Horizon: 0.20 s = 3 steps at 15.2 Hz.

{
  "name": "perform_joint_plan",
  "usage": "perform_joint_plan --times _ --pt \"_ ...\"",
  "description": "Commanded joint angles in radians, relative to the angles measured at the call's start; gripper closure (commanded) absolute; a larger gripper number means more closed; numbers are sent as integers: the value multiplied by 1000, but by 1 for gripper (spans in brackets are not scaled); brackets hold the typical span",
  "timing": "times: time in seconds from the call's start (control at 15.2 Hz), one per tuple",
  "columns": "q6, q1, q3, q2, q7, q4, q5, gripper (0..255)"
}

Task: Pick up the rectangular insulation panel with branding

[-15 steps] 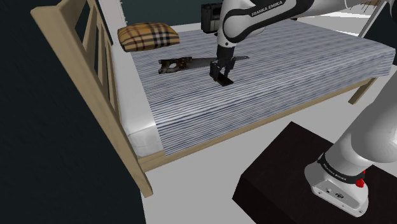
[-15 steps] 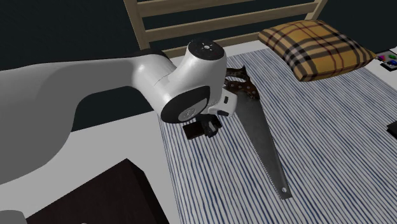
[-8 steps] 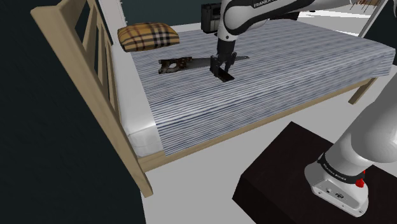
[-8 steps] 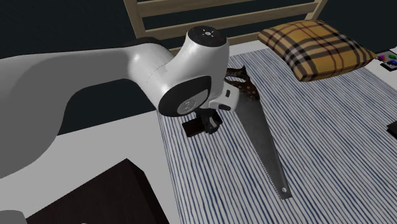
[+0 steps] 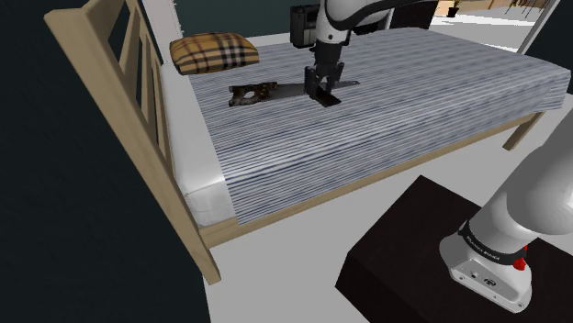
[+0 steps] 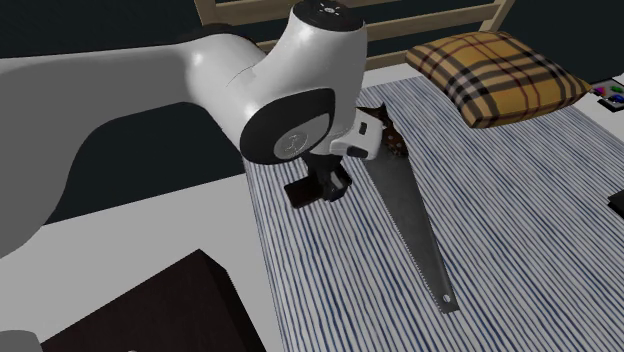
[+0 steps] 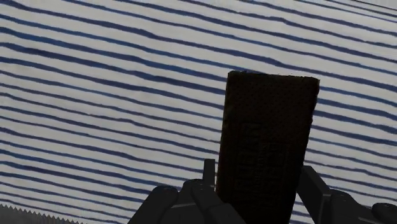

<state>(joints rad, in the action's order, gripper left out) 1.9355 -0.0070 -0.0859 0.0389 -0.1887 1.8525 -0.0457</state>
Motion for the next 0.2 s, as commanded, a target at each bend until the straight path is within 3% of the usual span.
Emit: perform_joint_plan --times 0.0,0.13 --pt "-29 1 -1 -5 -3 -23 0 255" --pt "-31 1 -1 -5 -3 -25 0 255"
